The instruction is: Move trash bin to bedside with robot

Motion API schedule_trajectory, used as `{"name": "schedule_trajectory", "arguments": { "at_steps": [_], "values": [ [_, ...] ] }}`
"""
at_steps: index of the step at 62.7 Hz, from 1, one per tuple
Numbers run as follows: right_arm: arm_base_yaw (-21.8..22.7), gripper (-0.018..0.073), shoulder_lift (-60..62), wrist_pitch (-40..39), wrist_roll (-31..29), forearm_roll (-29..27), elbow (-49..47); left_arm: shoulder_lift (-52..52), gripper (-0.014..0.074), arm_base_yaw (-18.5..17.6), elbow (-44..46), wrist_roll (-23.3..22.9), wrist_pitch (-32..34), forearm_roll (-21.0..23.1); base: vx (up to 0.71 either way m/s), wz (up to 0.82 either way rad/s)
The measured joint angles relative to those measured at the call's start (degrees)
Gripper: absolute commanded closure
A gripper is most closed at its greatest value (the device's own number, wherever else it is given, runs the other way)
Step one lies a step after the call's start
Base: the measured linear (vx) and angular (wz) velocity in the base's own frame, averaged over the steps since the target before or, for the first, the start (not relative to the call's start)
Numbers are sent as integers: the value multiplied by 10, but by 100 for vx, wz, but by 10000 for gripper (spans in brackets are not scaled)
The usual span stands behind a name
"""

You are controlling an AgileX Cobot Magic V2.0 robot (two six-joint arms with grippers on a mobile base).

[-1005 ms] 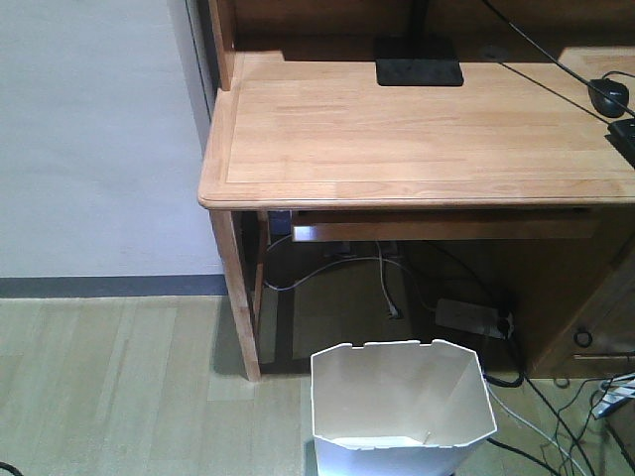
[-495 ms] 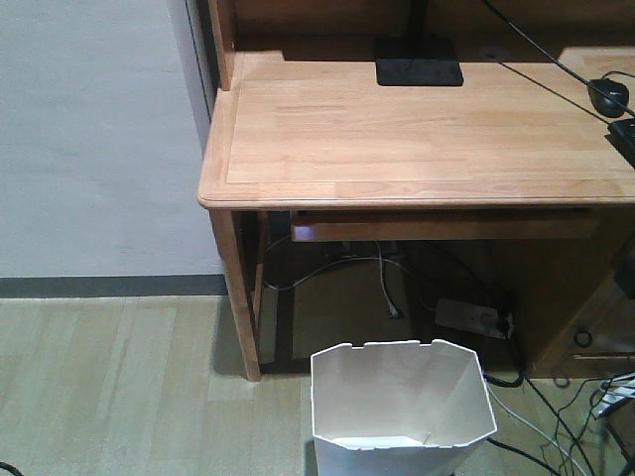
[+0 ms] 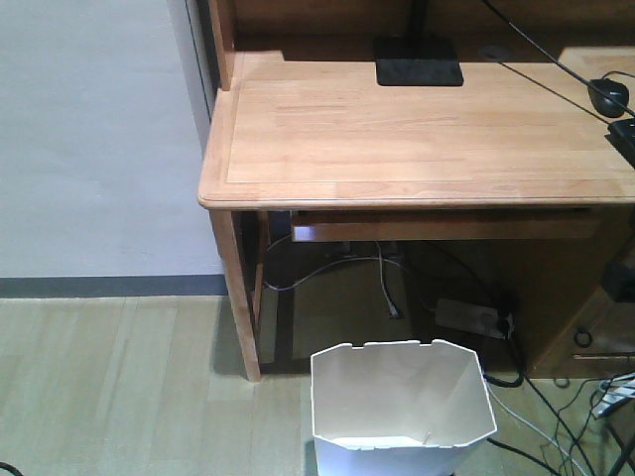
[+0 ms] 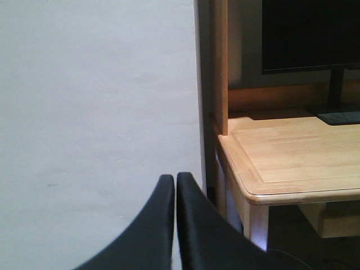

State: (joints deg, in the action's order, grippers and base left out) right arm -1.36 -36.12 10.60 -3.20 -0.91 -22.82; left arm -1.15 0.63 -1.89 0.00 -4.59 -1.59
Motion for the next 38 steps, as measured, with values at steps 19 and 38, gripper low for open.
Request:
{"name": "schedule_trajectory", "arguments": {
  "at_steps": [19,38],
  "values": [
    [0,64,-3,10,0,-3,0,0,603,0,0,0,0,0,0,0],
    [0,64,-90,75,0,-10,-63,0,603,0,0,0,0,0,0,0]
  ]
}}
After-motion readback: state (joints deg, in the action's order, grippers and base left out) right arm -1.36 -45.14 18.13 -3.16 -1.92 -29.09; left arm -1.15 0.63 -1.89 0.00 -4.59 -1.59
